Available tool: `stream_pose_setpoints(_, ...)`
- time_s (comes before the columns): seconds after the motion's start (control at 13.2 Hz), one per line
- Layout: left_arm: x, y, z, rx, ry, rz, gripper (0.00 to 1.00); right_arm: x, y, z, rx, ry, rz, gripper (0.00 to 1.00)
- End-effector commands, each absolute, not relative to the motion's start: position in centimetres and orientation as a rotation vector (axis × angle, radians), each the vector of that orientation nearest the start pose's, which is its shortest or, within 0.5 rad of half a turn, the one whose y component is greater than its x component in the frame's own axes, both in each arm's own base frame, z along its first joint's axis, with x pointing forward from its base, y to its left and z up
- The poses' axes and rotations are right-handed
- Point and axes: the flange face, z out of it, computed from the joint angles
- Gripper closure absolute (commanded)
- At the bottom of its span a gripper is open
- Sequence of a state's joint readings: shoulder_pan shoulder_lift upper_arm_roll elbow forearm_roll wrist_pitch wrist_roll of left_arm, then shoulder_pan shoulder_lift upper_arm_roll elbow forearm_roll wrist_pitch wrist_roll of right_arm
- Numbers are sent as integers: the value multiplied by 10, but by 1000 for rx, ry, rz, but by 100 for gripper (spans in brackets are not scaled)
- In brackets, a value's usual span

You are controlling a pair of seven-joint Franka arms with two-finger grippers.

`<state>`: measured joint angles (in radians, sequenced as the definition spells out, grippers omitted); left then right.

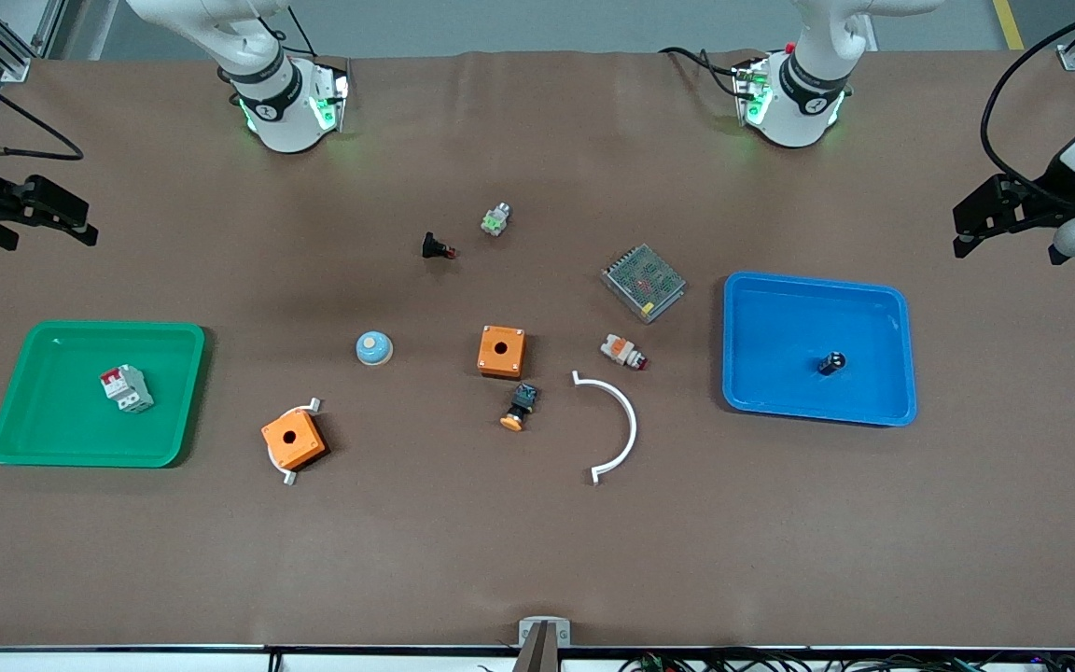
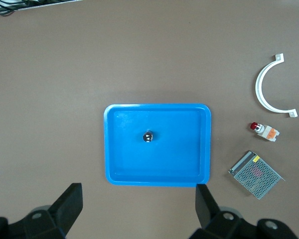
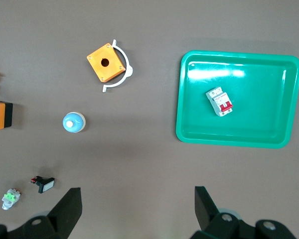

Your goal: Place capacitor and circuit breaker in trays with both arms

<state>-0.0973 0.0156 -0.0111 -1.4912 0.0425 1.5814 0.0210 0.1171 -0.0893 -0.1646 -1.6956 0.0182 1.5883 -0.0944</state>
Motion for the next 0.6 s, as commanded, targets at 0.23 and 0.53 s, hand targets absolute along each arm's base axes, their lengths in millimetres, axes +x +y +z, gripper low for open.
stream_pose_setpoints(0.23, 555, -55, 658, -3080, 206, -131, 0, 522, -28, 620, -3088, -110, 21, 0)
stream_pose_setpoints(0.53, 554, -58, 656, -3077, 234, -124, 0, 524, -28, 619, -3089, -112, 12, 0)
